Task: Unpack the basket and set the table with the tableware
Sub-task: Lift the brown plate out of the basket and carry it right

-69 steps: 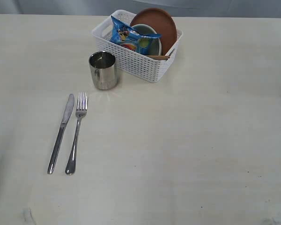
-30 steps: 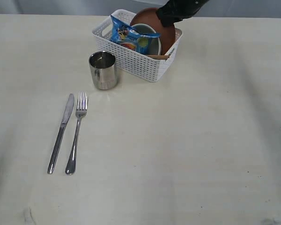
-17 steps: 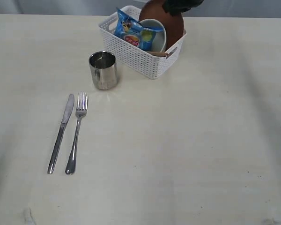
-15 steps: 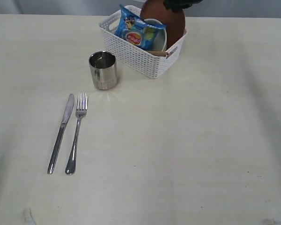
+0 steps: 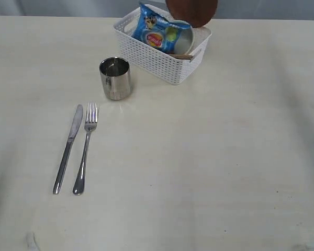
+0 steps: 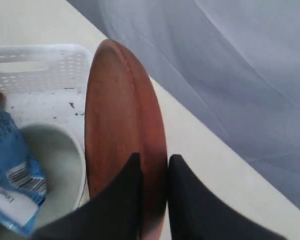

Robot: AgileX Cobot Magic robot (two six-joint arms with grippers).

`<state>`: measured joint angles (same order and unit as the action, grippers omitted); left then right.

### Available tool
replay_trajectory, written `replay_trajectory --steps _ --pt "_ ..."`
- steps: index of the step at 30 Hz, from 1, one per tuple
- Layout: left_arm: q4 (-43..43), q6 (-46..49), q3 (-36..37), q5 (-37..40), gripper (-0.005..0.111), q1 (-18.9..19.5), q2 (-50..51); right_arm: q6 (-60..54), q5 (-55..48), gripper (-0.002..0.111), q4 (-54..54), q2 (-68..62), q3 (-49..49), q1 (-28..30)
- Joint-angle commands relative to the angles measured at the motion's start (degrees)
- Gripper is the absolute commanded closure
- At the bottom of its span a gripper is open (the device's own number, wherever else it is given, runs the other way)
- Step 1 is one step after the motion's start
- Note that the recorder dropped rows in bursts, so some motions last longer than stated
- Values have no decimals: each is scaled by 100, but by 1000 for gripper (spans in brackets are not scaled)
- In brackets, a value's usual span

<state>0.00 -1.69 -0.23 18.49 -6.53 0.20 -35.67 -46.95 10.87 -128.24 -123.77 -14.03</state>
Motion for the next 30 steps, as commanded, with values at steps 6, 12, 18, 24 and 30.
replay_trajectory --steps 6,12,18,24,30 --pt "0 -1 23 -18 107 13 -20 1101 -311 109 -869 664 -75 187" --pt "0 -1 23 -18 107 13 -20 1995 -1492 109 -1033 764 -47 433" --pt "0 -1 23 -18 107 13 -20 2552 -2085 109 -603 752 688 957" --pt "0 -1 23 -18 107 13 -20 2193 -1631 109 965 745 1664 1330" --pt "0 -1 23 -18 107 13 -20 1984 -1100 109 1519 651 2423 1282"
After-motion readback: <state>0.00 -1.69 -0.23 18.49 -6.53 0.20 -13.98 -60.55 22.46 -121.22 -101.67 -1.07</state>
